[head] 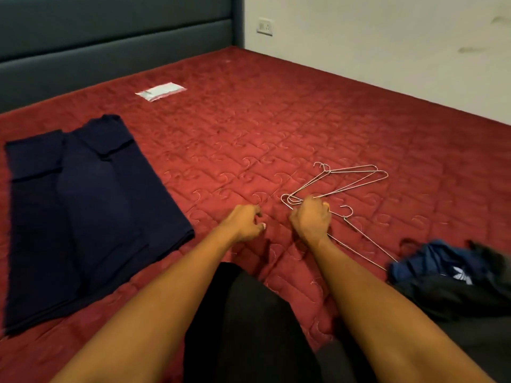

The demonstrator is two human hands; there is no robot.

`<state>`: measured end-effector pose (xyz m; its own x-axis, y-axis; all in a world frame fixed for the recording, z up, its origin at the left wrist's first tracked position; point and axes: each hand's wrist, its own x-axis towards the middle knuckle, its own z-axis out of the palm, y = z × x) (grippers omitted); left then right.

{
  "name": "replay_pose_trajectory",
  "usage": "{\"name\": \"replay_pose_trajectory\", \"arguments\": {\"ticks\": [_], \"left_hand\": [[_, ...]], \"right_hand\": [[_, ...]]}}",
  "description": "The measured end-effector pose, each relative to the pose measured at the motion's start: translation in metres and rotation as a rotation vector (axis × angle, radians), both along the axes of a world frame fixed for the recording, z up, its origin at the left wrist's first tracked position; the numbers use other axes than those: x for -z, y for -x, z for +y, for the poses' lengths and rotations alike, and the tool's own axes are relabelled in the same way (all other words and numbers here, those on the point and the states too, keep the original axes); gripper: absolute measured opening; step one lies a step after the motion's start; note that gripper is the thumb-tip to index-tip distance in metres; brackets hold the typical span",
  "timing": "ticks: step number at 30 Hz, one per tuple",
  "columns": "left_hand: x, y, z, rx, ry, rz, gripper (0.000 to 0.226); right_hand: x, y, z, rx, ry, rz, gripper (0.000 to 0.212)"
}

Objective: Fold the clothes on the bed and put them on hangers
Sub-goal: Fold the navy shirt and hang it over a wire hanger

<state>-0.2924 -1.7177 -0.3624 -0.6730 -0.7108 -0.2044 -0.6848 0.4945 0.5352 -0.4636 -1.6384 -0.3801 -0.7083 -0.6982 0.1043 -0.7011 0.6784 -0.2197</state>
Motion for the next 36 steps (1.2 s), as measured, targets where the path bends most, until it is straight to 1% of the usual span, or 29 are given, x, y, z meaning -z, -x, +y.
{"name": "replay_pose_trajectory", "arguments": {"ticks": [1, 3, 4, 6, 8, 10, 11, 13, 15, 16, 18, 19, 20, 21, 22, 23, 24, 25, 26, 27, 29, 30, 33, 35, 36], "left_hand": [[0.005, 0.0, 0.0, -0.028, -0.017, 0.006, 0.03], [0.014, -0.009, -0.004, -0.112, -0.072, 0.051, 0.027], [0.02, -0.016, -0.009, -0.171, -0.1, 0.082, 0.025], [0.026, -0.034, -0.017, -0.292, -0.147, 0.144, 0.019], [0.028, -0.049, -0.024, -0.415, -0.287, 0.243, 0.019], [0.025, -0.067, -0.023, -0.545, -0.44, 0.341, 0.023], [0.019, -0.079, -0.023, -0.639, -0.445, 0.395, 0.021], [0.007, -0.099, -0.025, -0.855, -0.385, 0.526, 0.008], [-0.006, -0.124, -0.033, -1.041, -0.343, 0.662, 0.021], [-0.014, -0.14, -0.037, -1.092, -0.337, 0.716, 0.023], [-0.026, -0.168, -0.043, -1.086, -0.364, 0.794, 0.016], [-0.034, -0.188, -0.043, -1.067, -0.379, 0.829, 0.014], [-0.039, -0.203, -0.042, -1.04, -0.404, 0.859, 0.015], [-0.046, -0.221, -0.038, -1.013, -0.409, 0.88, 0.018], [-0.049, -0.236, -0.034, -0.976, -0.418, 0.901, 0.021], [-0.05, -0.248, -0.031, -0.944, -0.416, 0.915, 0.025], [-0.051, -0.261, -0.025, -0.919, -0.401, 0.936, 0.028], [-0.052, -0.269, -0.021, -0.894, -0.385, 0.953, 0.03], [-0.052, -0.279, -0.017, -0.88, -0.362, 0.972, 0.031], [-0.053, -0.287, -0.015, -0.864, -0.339, 0.986, 0.031], [-0.055, -0.308, -0.011, -0.843, -0.291, 1.008, 0.03], [-0.055, -0.32, -0.01, -0.838, -0.267, 1.014, 0.028], [-0.061, -0.365, -0.003, -0.874, -0.133, 0.981, 0.019], [-0.064, -0.397, 0.006, -0.906, -0.029, 0.884, 0.017], [-0.063, -0.414, 0.011, -0.938, 0.023, 0.824, 0.02]], "right_hand": [[0.009, 0.001, 0.006, 0.011, -0.078, 0.003, 0.034], [0.025, -0.009, 0.013, -0.044, -0.163, 0.065, 0.026], [0.028, -0.019, 0.012, -0.1, -0.157, 0.08, 0.022], [0.028, -0.046, 0.007, -0.262, -0.13, 0.001, 0.022], [0.015, -0.077, -0.004, -0.434, -0.102, -0.097, 0.022], [0.0, -0.106, -0.022, -0.571, -0.078, -0.13, 0.022], [-0.008, -0.121, -0.034, -0.619, -0.051, -0.139, 0.022], [-0.021, -0.144, -0.053, -0.716, 0.024, -0.183, 0.027], [-0.03, -0.162, -0.067, -0.843, 0.097, -0.241, 0.028], [-0.035, -0.17, -0.072, -0.878, 0.177, -0.256, 0.029], [-0.039, -0.174, -0.081, -0.82, 0.438, -0.206, 0.036], [-0.041, -0.176, -0.084, -0.771, 0.524, -0.16, 0.04], [-0.037, -0.17, -0.087, -0.717, 0.535, -0.138, 0.046], [-0.034, -0.168, -0.091, -0.688, 0.446, -0.165, 0.055], [-0.029, -0.161, -0.093, -0.668, 0.306, -0.228, 0.064], [-0.025, -0.156, -0.094, -0.664, 0.154, -0.28, 0.069], [-0.02, -0.153, -0.094, -0.698, 0.046, -0.311, 0.065], [-0.02, -0.15, -0.091, -0.741, -0.035, -0.329, 0.051], [-0.019, -0.15, -0.089, -0.804, -0.07, -0.334, 0.033], [-0.021, -0.151, -0.087, -0.854, -0.077, -0.327, 0.033], [-0.029, -0.16, -0.088, -0.931, -0.024, -0.332, 0.044], [-0.033, -0.165, -0.091, -0.968, 0.014, -0.344, 0.043], [-0.05, -0.19, -0.102, -1.072, 0.06, -0.361, 0.033], [-0.062, -0.209, -0.11, -1.138, 0.085, -0.356, 0.022], [-0.065, -0.221, -0.114, -1.172, 0.084, -0.339, 0.016]]}}
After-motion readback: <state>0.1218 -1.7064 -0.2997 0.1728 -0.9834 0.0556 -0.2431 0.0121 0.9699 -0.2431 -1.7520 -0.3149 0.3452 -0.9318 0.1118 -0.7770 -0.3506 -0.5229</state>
